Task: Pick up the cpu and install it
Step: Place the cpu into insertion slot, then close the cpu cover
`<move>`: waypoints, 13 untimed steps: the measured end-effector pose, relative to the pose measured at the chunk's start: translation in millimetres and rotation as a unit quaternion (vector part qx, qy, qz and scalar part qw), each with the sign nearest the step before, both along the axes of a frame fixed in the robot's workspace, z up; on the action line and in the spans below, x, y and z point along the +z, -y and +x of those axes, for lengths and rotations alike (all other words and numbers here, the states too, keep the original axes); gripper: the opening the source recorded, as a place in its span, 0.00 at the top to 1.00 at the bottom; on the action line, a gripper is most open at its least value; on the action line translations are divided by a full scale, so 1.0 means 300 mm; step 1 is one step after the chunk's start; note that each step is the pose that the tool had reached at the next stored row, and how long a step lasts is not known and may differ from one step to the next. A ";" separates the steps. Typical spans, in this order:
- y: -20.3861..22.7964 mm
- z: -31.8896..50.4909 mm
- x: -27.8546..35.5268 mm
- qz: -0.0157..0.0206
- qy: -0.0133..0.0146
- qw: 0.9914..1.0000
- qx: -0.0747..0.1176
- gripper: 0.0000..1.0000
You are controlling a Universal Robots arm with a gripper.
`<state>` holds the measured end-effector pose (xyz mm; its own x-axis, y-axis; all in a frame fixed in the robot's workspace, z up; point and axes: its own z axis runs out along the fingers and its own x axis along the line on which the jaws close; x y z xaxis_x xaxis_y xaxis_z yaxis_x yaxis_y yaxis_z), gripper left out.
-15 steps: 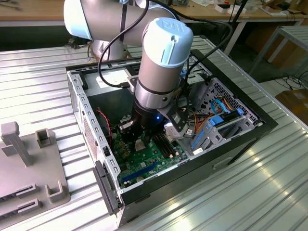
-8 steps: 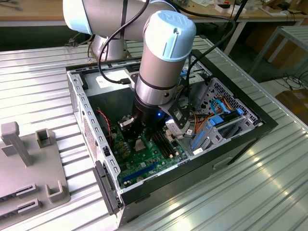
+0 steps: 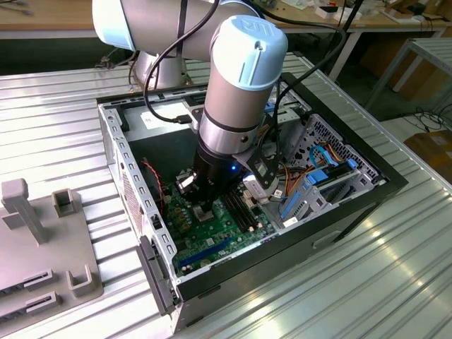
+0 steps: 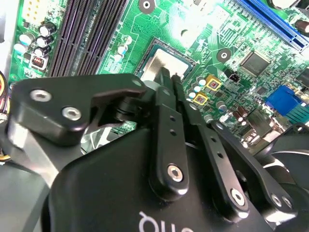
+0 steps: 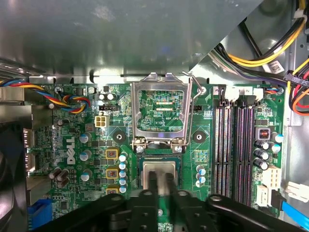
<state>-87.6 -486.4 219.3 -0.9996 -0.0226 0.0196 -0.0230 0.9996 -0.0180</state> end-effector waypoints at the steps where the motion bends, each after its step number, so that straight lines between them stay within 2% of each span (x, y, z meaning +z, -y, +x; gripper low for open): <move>1: 0.000 0.000 0.000 0.000 0.000 1.000 0.000 0.89; 13: 0.000 0.000 0.000 0.000 -0.001 1.000 0.000 0.89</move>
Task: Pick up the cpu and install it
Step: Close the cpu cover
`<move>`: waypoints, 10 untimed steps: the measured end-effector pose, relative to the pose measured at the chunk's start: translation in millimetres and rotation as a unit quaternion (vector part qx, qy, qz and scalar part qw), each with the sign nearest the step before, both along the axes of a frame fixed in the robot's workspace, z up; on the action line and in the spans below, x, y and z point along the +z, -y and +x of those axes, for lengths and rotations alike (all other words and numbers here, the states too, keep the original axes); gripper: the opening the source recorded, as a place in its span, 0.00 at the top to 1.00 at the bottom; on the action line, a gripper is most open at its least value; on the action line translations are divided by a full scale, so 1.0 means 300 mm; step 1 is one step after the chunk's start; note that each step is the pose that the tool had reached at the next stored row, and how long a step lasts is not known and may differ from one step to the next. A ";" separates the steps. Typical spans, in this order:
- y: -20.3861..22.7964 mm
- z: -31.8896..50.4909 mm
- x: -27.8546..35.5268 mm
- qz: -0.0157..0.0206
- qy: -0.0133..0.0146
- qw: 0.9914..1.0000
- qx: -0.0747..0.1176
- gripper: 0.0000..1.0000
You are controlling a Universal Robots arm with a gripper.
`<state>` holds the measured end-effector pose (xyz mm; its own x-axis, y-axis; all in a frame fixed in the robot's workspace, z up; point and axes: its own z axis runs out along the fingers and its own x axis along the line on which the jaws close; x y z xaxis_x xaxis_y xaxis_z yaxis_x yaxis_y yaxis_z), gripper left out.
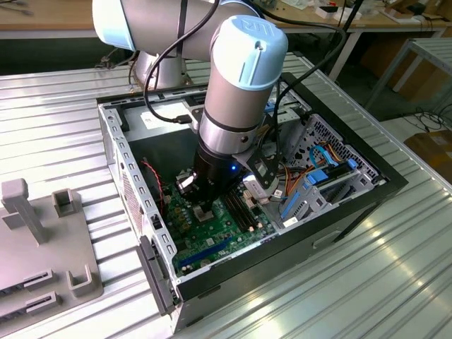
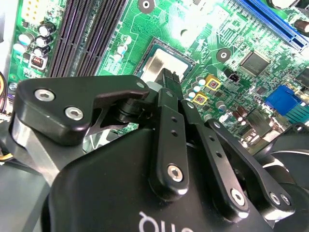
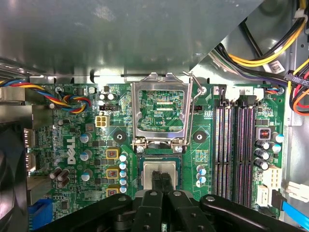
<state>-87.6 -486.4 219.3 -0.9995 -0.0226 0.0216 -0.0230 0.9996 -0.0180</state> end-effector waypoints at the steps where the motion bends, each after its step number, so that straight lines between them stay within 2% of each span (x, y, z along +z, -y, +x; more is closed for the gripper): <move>1: 0.000 0.000 0.000 0.000 0.000 1.000 0.000 0.89; 7: 0.000 0.010 0.000 0.000 0.000 1.000 0.000 0.89; 9: 0.000 0.026 0.000 0.000 0.000 1.000 0.000 0.89; 10: 0.000 0.046 0.000 0.000 0.000 1.000 0.000 0.89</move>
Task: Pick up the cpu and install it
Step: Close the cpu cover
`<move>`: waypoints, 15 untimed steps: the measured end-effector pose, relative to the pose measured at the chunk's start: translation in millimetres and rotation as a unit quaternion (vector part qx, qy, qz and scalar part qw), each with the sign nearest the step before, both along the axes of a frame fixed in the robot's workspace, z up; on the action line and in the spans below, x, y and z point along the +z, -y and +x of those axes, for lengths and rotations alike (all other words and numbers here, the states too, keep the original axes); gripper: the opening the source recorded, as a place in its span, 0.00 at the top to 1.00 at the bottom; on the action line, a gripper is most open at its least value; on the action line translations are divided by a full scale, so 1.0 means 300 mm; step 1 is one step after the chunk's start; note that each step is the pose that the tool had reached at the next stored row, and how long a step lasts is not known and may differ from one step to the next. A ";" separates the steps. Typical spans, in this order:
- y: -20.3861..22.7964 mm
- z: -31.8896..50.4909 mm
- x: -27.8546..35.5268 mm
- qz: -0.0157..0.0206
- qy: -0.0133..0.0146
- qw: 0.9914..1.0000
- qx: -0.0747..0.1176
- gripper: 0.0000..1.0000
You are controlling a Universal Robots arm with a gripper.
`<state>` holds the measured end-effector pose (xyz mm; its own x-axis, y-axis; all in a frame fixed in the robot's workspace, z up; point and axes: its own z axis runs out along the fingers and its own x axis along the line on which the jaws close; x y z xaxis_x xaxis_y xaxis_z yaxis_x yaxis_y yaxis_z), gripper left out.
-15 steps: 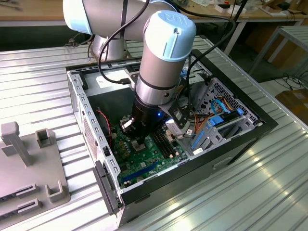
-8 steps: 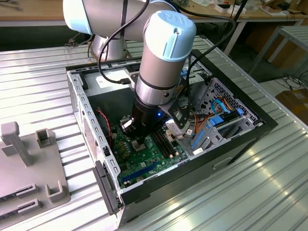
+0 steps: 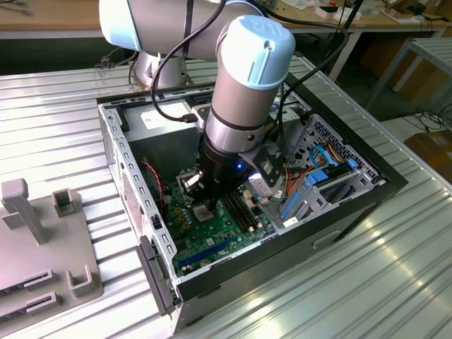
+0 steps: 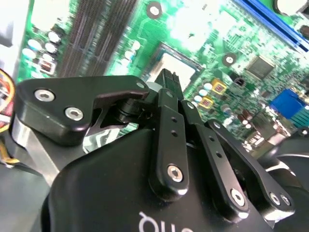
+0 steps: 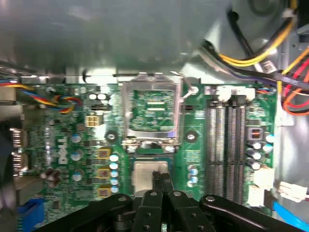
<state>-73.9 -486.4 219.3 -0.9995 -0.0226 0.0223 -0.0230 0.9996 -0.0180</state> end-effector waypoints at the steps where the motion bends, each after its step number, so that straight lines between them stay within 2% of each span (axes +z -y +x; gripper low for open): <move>1: 0.000 0.005 0.000 0.000 0.000 1.000 0.000 0.89; 4: -0.001 0.005 0.010 0.000 0.000 1.000 0.000 0.89; 6: -0.005 0.006 0.058 0.000 0.000 1.000 0.000 0.89; 9: -0.008 0.005 0.101 0.000 0.000 1.000 0.000 0.89; 10: -0.010 0.005 0.126 0.000 0.000 1.000 0.000 0.89; 11: -0.012 0.006 0.135 -0.001 0.000 1.000 0.000 0.89; 15: -0.012 0.006 0.135 -0.001 0.000 1.000 0.000 0.89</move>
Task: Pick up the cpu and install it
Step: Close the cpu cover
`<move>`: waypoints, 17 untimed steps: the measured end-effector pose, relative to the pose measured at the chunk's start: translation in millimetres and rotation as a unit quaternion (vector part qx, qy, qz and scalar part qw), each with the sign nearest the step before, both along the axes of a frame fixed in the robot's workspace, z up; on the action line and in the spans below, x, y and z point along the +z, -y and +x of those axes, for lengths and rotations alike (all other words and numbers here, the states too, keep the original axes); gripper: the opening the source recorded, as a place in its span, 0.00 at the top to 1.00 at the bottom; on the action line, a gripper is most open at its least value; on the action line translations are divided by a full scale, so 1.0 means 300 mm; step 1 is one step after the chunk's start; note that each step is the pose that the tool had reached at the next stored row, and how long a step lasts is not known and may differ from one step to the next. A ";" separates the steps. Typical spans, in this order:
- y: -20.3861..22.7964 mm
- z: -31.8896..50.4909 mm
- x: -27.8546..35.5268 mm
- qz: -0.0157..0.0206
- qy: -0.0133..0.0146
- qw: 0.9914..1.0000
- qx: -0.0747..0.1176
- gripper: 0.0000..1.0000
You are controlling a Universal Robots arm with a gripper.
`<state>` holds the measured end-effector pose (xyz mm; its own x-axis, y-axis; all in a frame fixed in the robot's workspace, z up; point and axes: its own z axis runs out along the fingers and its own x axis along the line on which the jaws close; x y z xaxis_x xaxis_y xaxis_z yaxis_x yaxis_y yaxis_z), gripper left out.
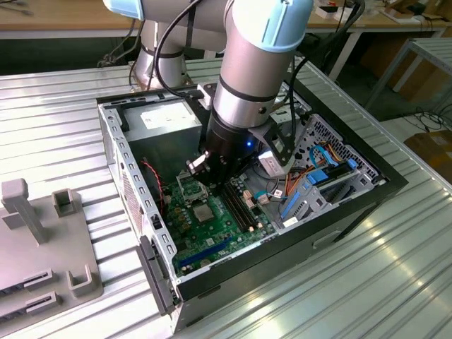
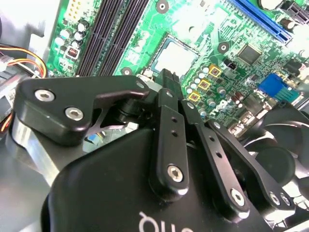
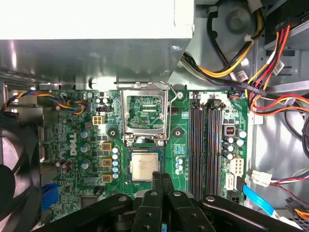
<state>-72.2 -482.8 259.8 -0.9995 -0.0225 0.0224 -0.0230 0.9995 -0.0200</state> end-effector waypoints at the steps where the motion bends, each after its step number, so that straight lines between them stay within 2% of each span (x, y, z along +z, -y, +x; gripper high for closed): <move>1: 0.000 0.000 0.000 0.000 0.000 1.000 0.000 0.89; 6: 0.000 0.004 0.000 0.000 0.000 1.000 0.000 0.89; 7: 0.000 0.013 0.000 0.000 0.000 1.000 0.000 0.89; 8: 0.000 0.037 0.000 0.000 0.000 1.000 0.000 0.89; 9: 0.000 0.041 0.000 0.000 0.000 1.000 0.000 0.89; 17: 0.000 0.048 0.000 0.000 0.000 1.000 0.000 0.89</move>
<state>-57.9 -482.7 259.8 -0.9995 -0.0226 0.0224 -0.0230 0.9995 -0.0200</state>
